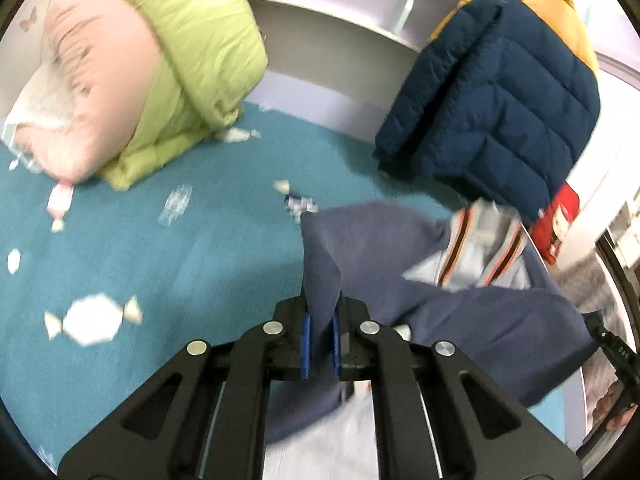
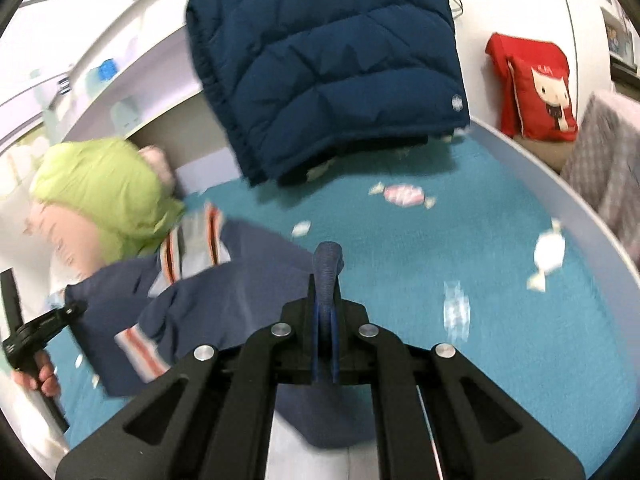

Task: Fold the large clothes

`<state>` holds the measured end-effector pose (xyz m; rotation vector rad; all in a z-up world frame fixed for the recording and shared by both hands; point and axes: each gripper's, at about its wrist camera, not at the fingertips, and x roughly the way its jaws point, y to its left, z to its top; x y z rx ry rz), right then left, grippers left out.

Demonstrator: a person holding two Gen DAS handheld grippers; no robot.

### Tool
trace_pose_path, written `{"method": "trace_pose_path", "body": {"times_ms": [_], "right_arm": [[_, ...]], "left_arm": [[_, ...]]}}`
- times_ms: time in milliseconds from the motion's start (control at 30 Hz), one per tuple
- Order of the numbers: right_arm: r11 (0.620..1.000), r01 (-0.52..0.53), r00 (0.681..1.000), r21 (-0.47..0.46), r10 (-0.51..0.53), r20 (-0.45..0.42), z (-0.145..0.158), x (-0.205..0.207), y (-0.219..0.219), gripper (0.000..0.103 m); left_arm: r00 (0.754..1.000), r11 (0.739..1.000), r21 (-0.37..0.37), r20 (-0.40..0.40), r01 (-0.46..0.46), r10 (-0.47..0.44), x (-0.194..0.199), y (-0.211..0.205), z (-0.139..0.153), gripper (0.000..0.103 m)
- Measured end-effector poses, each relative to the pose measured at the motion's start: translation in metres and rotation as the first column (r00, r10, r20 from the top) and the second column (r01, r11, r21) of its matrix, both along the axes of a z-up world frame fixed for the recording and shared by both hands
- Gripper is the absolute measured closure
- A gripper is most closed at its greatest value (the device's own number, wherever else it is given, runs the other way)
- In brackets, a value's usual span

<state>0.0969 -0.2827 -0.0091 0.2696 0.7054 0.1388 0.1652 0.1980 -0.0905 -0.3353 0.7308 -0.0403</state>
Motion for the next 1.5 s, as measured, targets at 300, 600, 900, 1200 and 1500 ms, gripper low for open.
{"method": "trace_pose_path", "body": {"times_ms": [300,600,900,1200,1500], "right_arm": [[0.998,-0.055,0.96,0.021,0.059,-0.274,-0.11,-0.14,-0.006,0.093],[0.976,0.12,0.936,0.179,-0.051,-0.348,-0.11,-0.183,-0.056,0.025],[0.957,0.181,0.851,0.225,-0.038,-0.523,-0.154,-0.149,-0.037,0.03],[0.99,0.107,0.831,0.094,-0.038,-0.555,-0.161,-0.157,-0.007,0.075],[0.958,0.176,0.824,0.227,-0.017,-0.566,-0.156,-0.17,-0.042,0.053]], "left_arm": [[0.979,0.996,-0.088,-0.205,-0.031,0.012,-0.145,0.023,-0.102,0.094],[0.945,0.997,-0.075,-0.325,0.003,-0.028,-0.21,0.039,-0.127,0.061],[0.949,0.968,-0.247,-0.312,-0.035,-0.046,-0.196,0.057,-0.115,0.034],[0.892,0.955,-0.285,-0.448,-0.078,-0.061,-0.177,0.039,-0.156,0.087],[0.912,0.979,-0.203,-0.399,0.01,-0.092,-0.193,0.044,-0.124,0.057]]}}
